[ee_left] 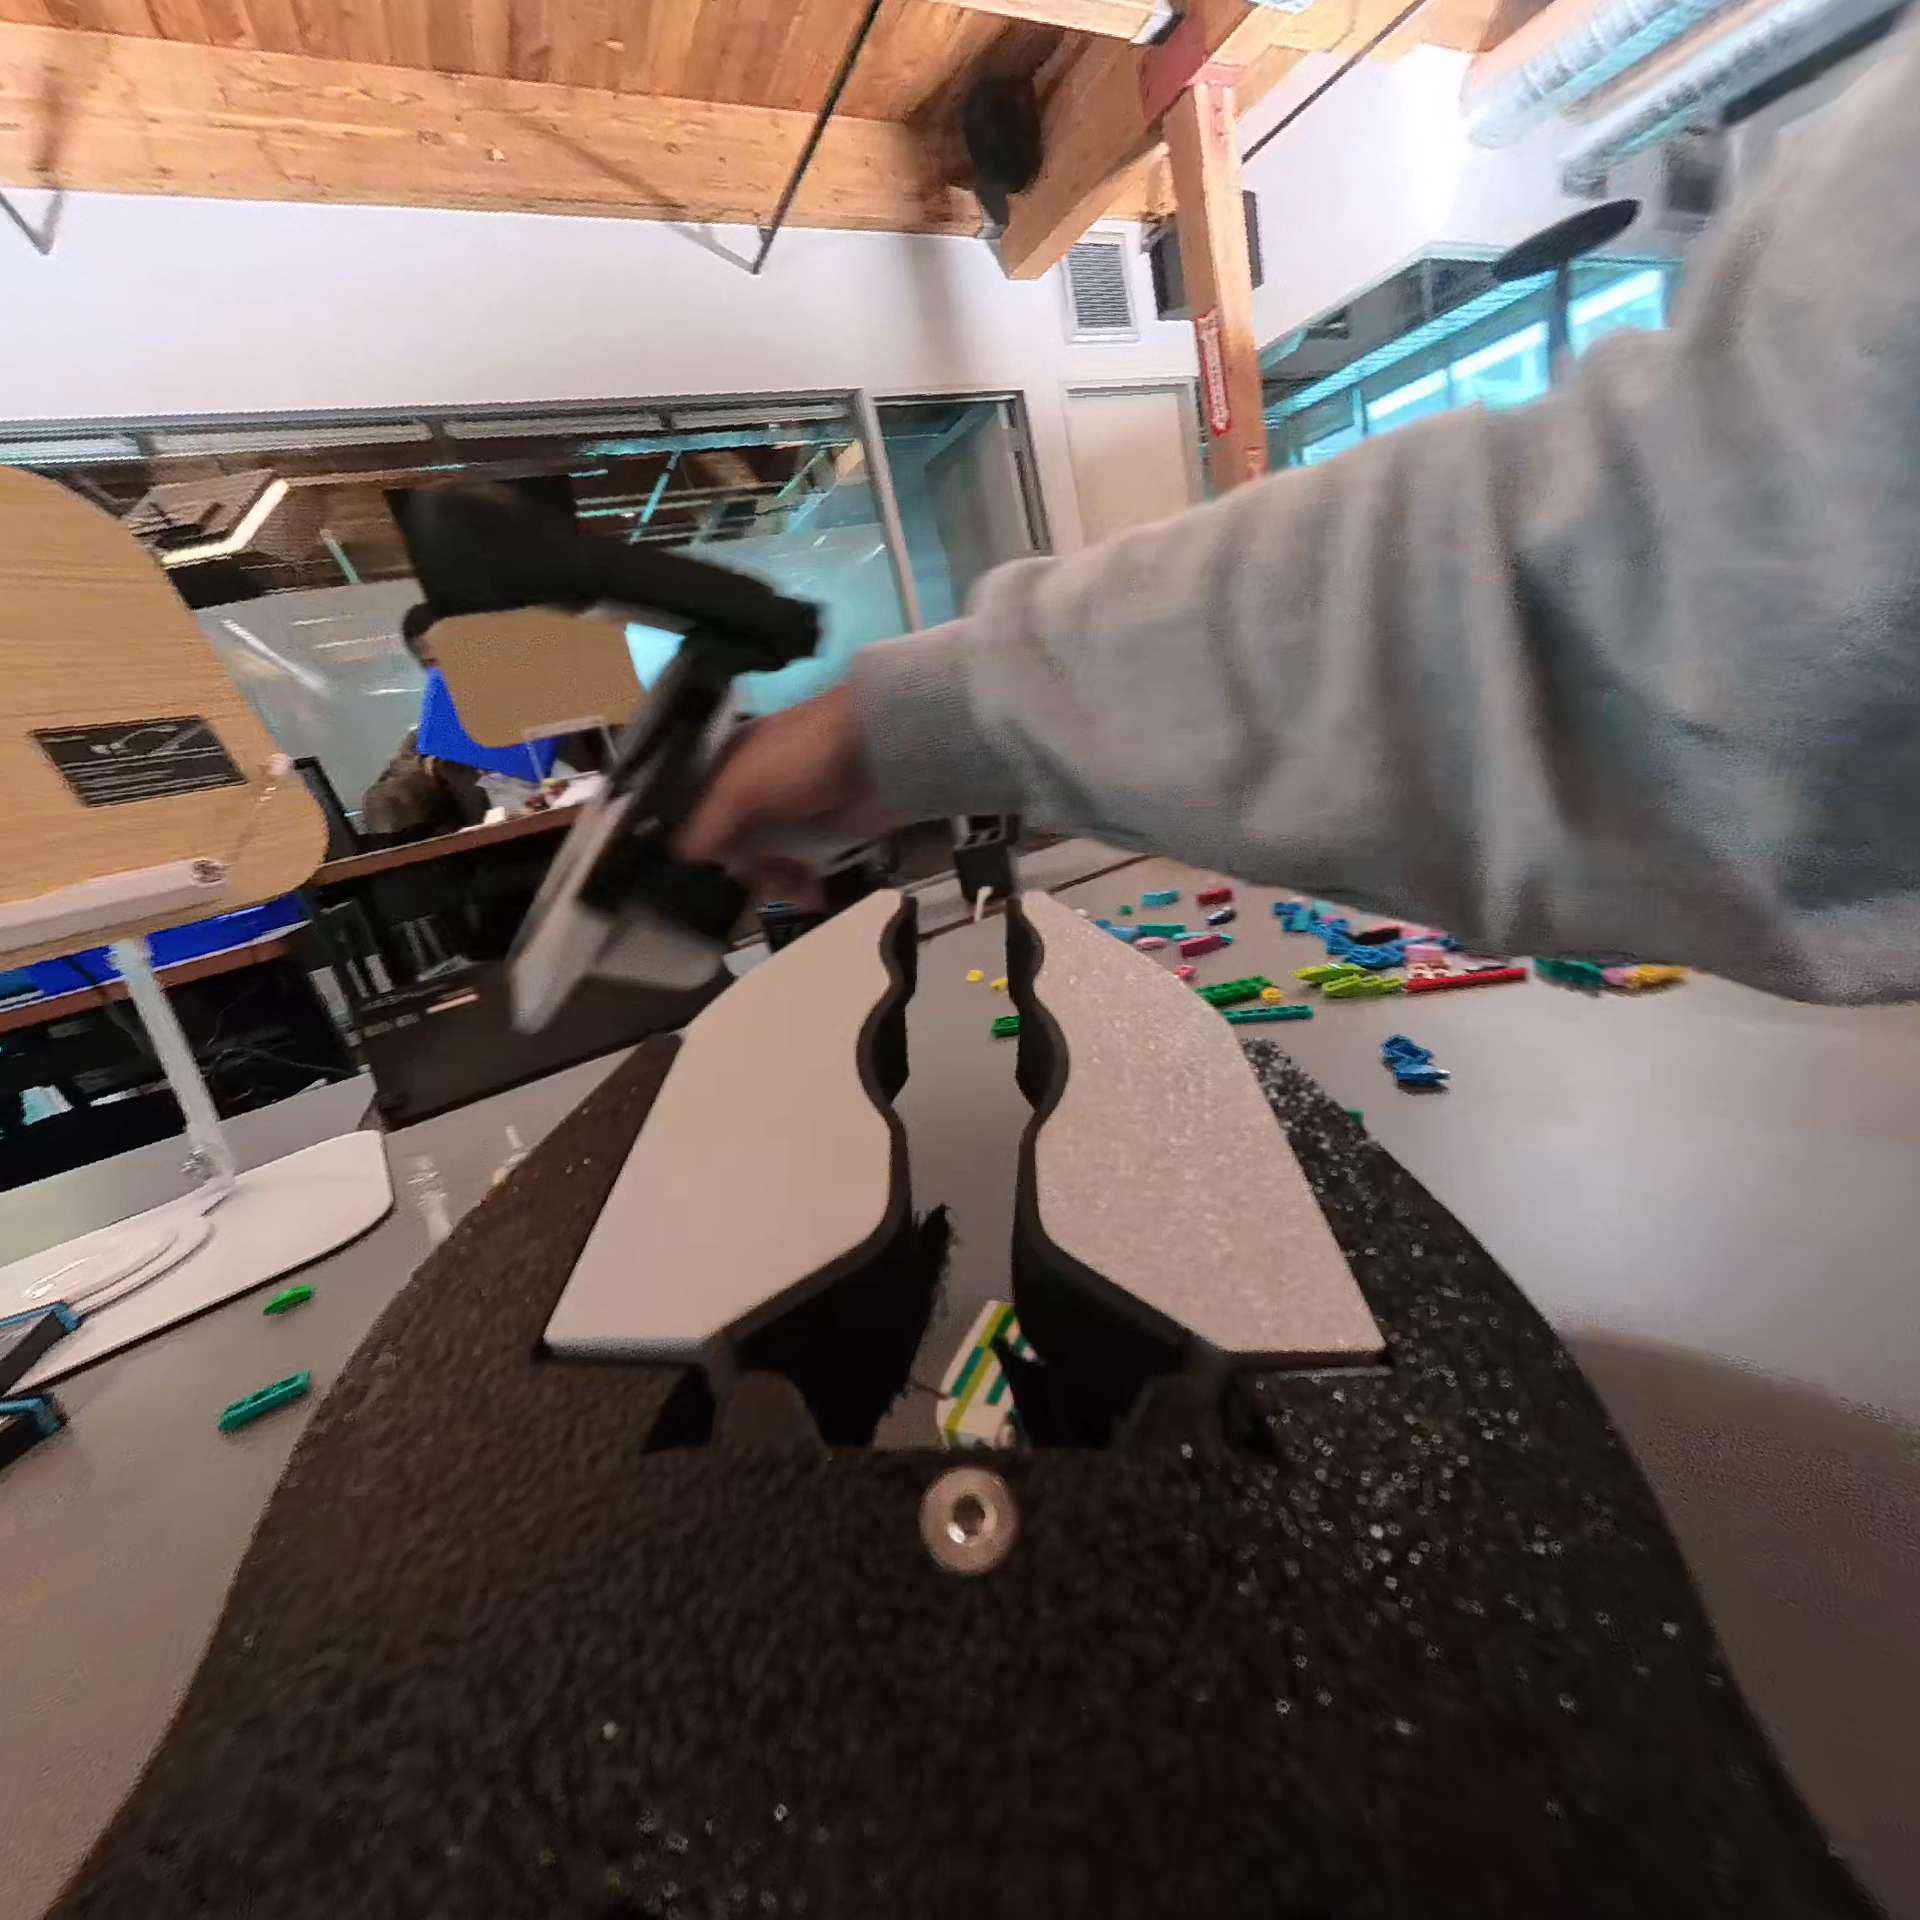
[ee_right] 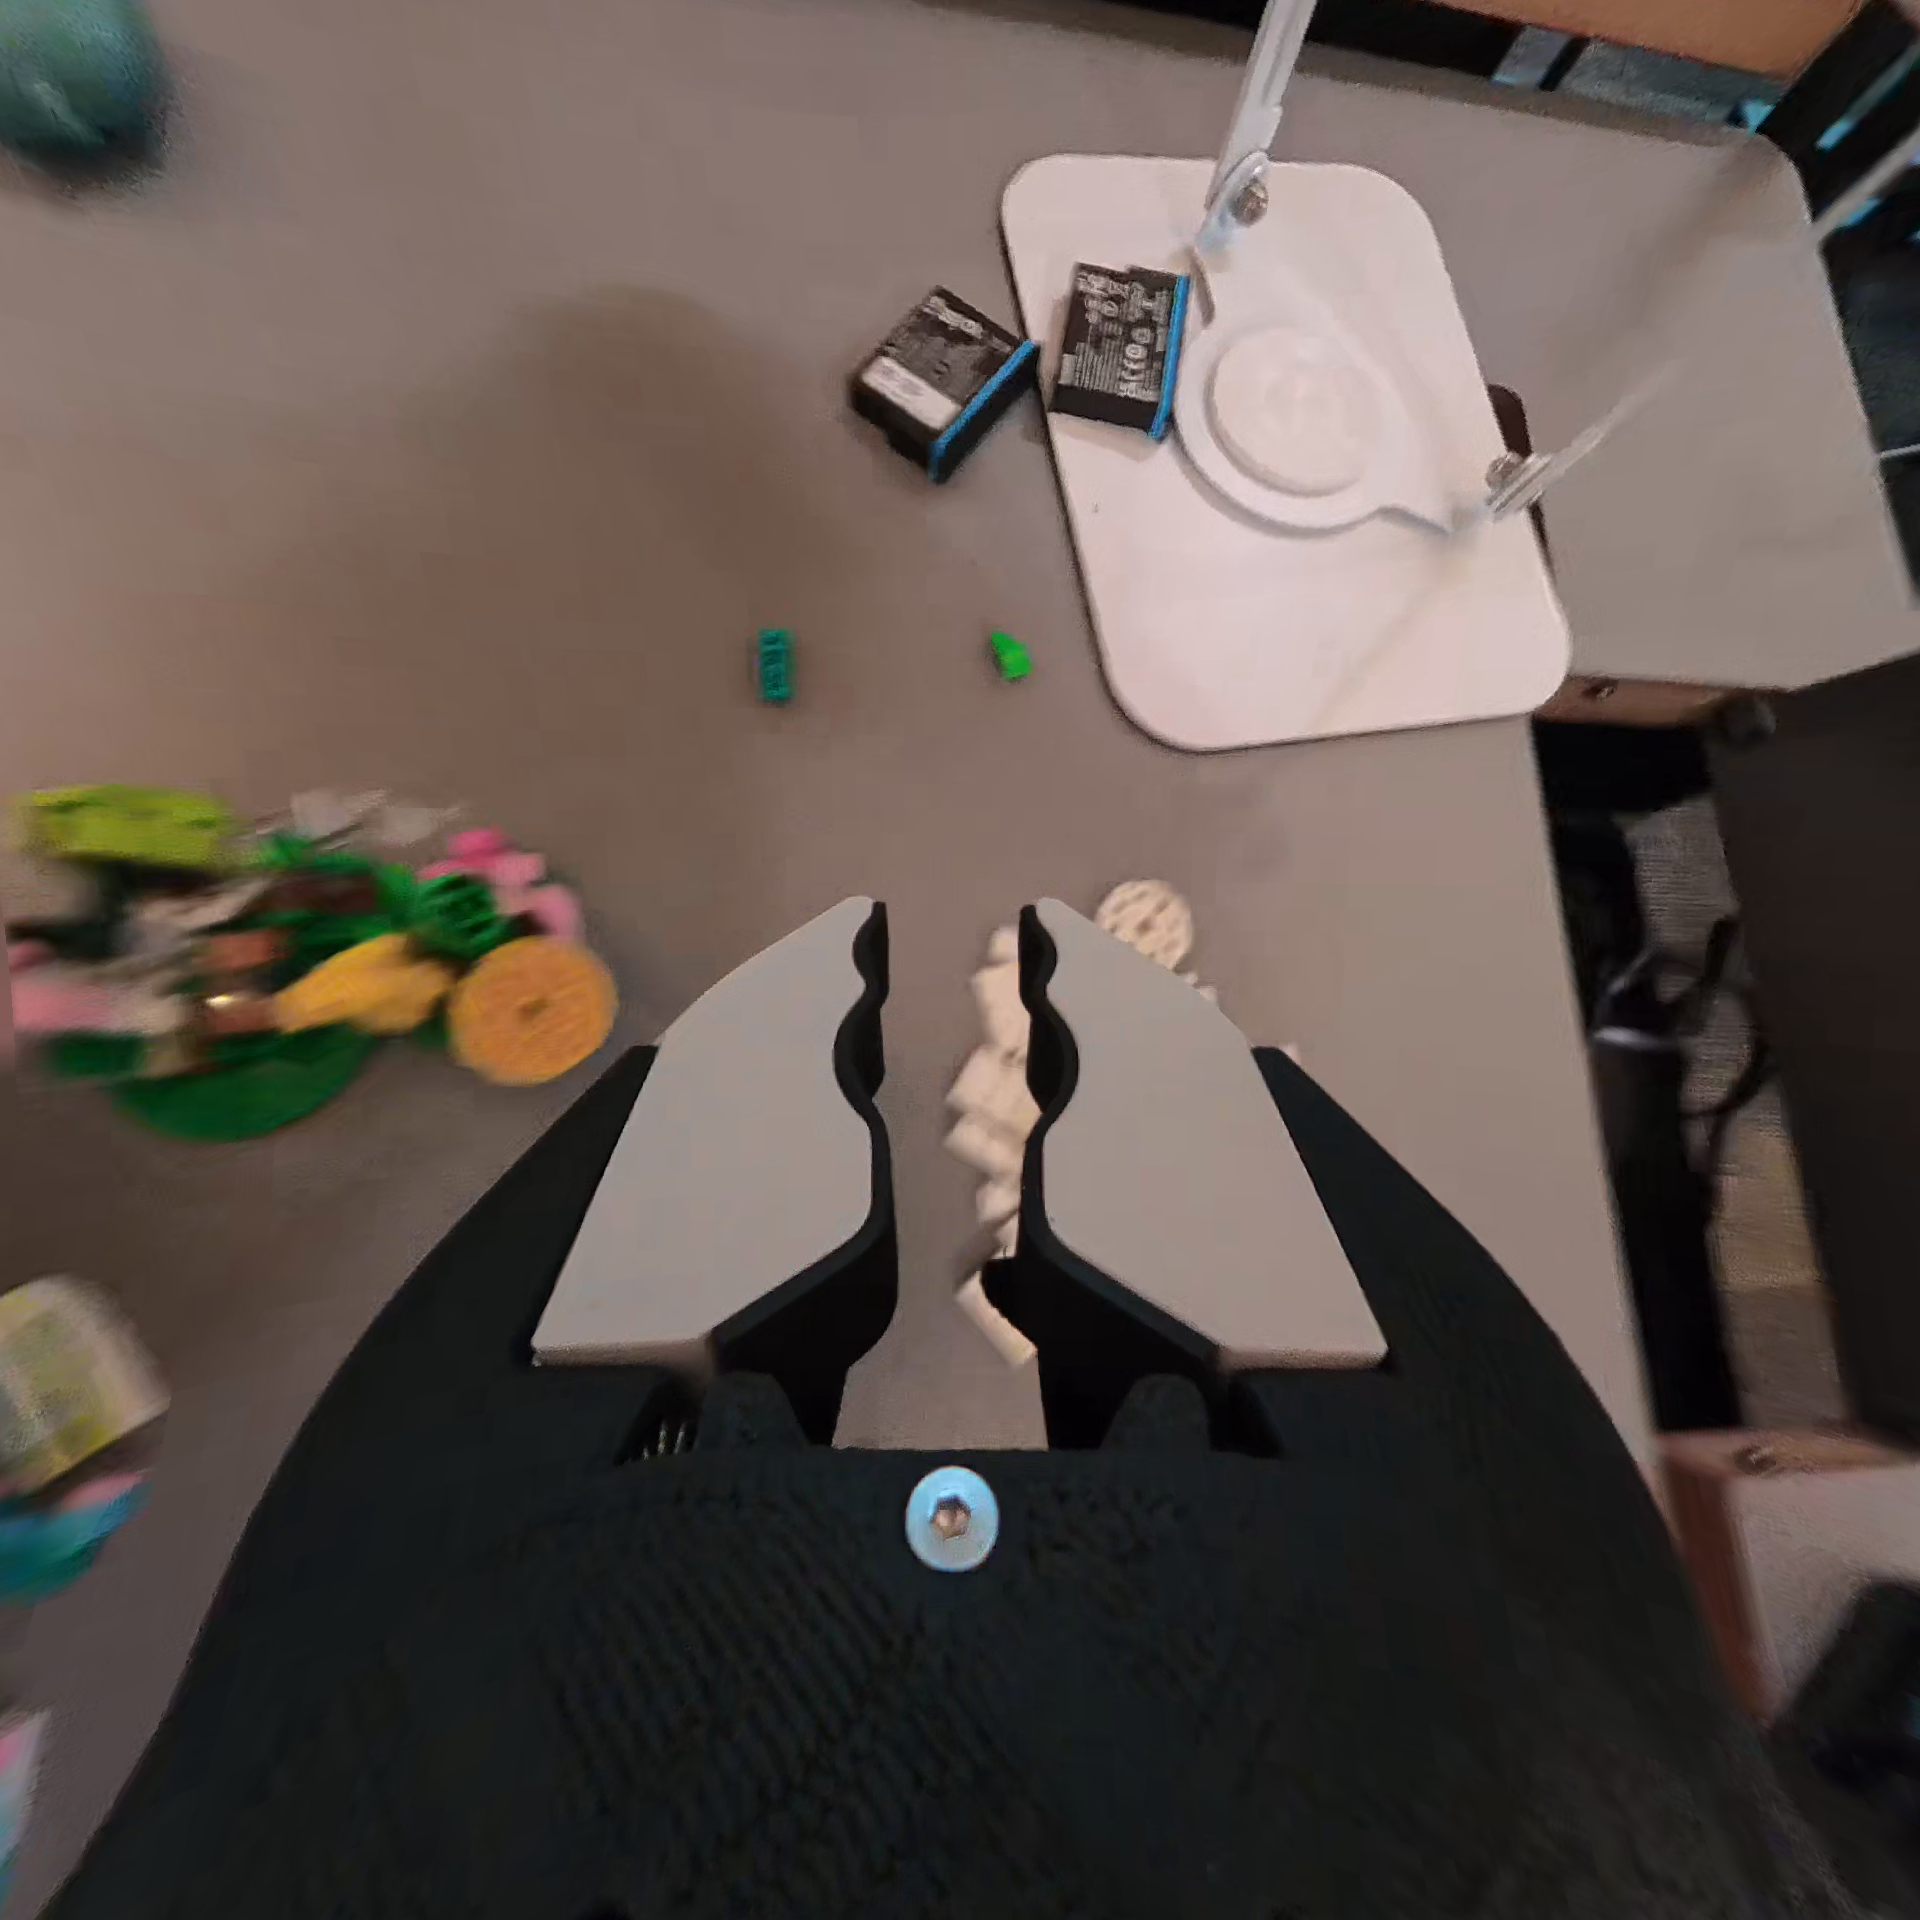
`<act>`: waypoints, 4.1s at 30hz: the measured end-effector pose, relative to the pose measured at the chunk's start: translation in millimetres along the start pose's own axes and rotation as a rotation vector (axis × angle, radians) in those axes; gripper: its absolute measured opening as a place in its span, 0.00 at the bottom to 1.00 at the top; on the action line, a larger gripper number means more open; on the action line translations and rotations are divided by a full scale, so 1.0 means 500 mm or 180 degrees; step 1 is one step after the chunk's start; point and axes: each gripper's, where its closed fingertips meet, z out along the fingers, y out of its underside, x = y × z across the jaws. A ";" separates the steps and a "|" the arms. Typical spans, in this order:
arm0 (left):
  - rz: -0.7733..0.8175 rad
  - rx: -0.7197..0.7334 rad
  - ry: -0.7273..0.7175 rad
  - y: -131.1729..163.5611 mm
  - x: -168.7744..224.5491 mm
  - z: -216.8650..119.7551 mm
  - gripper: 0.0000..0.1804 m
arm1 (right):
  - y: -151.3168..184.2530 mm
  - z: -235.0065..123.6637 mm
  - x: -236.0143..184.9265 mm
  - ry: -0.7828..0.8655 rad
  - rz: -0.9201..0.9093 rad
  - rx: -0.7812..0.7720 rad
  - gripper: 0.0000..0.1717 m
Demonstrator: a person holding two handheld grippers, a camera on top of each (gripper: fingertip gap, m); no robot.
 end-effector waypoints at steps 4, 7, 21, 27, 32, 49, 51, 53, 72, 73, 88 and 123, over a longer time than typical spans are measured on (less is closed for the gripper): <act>-0.0007 -0.0050 -0.0255 0.005 -0.027 -0.002 0.08 | 0.096 -0.122 -0.154 -0.0862 0.0488 -0.0088 0.13; 0.0010 -0.0121 -0.0301 0.012 -0.031 0.000 0.07 | 0.188 -0.182 -0.288 -0.1297 0.0502 -0.0390 0.15; -0.0151 -0.0069 -0.0514 0.008 -0.061 -0.011 0.06 | 0.338 -0.203 -0.384 -0.1042 0.0354 -0.0744 0.14; -0.0168 -0.0108 -0.0434 0.013 -0.052 -0.006 0.06 | 0.329 -0.187 -0.391 -0.0771 0.0138 -0.0717 0.14; -0.0172 -0.0116 -0.0388 0.014 -0.048 -0.004 0.06 | 0.342 -0.176 -0.380 -0.0466 -0.0123 -0.0918 0.07; -0.1362 -0.0735 0.1346 0.042 0.085 0.017 0.08 | 0.145 -0.262 -0.402 0.1579 -0.3119 0.0710 0.03; -0.1401 -0.0749 0.1368 0.043 0.088 0.016 0.05 | 0.145 -0.259 -0.405 0.1633 -0.3234 0.0691 0.03; -0.1405 -0.0808 0.1358 0.050 0.086 0.016 0.05 | 0.145 -0.258 -0.403 0.1685 -0.3285 0.0664 0.03; -0.2231 -0.0187 0.2195 -0.036 0.095 -0.017 0.00 | 0.087 -0.312 -0.464 0.0548 -0.1453 0.2209 0.04; -0.2152 -0.0229 0.2130 -0.029 0.091 -0.017 0.00 | 0.082 -0.330 -0.456 0.0474 -0.1247 0.2381 0.04; -0.2201 -0.0580 0.1911 -0.011 0.123 0.010 0.05 | 0.106 -0.298 -0.457 0.1479 -0.2662 0.1437 0.04; -0.2037 -0.0424 0.2059 -0.035 0.135 -0.001 0.04 | 0.090 -0.335 -0.479 0.1148 -0.1409 0.2352 0.04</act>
